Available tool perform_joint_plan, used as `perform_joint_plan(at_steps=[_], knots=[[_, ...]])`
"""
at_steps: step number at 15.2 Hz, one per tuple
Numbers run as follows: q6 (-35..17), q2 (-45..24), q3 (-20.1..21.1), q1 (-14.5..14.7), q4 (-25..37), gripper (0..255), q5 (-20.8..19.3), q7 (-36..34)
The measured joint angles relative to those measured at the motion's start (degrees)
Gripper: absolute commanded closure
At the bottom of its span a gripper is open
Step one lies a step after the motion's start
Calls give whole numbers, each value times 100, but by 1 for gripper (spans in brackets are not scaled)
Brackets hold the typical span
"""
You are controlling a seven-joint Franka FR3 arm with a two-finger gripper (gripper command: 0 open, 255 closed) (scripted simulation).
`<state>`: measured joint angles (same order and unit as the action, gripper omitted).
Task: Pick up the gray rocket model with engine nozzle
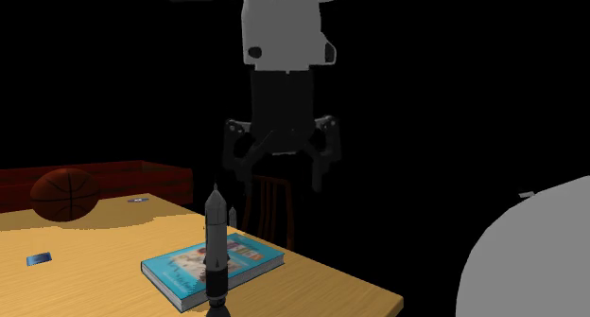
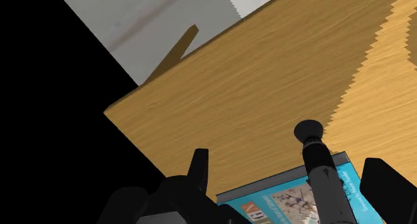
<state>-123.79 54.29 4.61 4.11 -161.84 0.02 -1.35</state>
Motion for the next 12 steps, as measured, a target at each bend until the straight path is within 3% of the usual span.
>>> perform_joint_plan(at_steps=[3,7,9,10,12], knots=[[-1353,-144,192,133,-554,0,154,-219],[-3733,-1038,557,181,-1149,0,280,-562],[-4269,-1257,675,180,-1219,0,300,-673],[-4740,-1736,1043,-64,-1229,0,305,-841],[-6573,-2921,2099,-914,-1076,0,442,-1041]])
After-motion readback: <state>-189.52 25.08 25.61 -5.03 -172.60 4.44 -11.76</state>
